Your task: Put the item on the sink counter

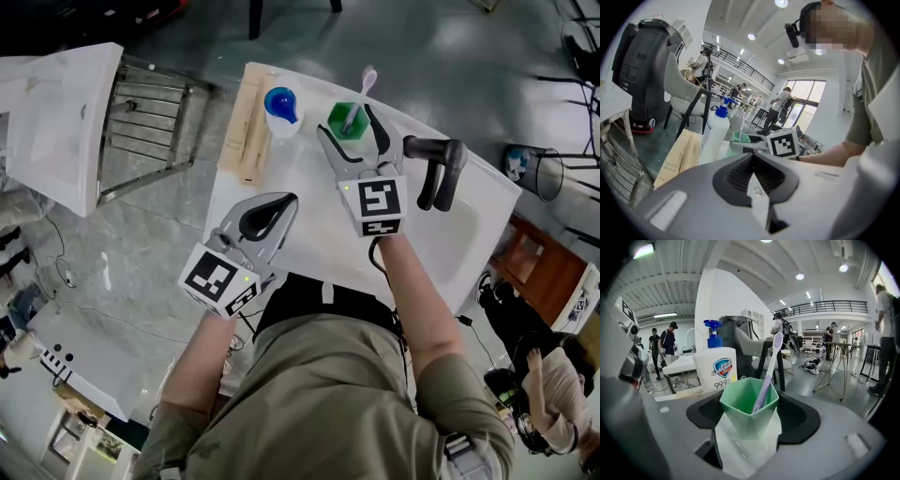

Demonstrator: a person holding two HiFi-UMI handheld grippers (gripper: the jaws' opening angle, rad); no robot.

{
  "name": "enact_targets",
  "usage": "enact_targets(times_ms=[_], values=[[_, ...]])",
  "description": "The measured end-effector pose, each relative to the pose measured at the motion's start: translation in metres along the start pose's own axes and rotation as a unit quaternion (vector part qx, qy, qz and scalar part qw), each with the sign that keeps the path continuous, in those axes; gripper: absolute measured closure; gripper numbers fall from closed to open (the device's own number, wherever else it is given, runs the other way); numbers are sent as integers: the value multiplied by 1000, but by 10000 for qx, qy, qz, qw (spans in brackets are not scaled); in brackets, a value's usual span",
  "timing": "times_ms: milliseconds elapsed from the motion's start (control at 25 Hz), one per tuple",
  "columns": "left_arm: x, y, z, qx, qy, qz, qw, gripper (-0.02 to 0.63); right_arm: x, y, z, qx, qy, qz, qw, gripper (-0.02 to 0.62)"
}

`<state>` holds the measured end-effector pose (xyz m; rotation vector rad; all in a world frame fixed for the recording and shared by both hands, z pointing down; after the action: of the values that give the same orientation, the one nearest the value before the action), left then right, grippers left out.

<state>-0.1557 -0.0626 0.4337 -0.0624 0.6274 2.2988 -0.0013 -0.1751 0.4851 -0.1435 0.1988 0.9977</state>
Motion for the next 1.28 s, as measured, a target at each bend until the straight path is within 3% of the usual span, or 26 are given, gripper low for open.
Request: enact_targets(times_ms=[1280], values=[[23, -43, -6, -201, -237, 28, 9995, 600, 53, 13, -27, -228, -231, 73, 9994, 264]])
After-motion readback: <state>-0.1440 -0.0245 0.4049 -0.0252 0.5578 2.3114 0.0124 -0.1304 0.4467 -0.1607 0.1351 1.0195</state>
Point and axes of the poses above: the fingertips, and each gripper's own axes: x backward along the fingers, y to its left, z out of its underside, the point moved 7 cm from there along x, backward along the fingers, and after that the axes turned 10 degrees about -y, right-handed, at the moved point
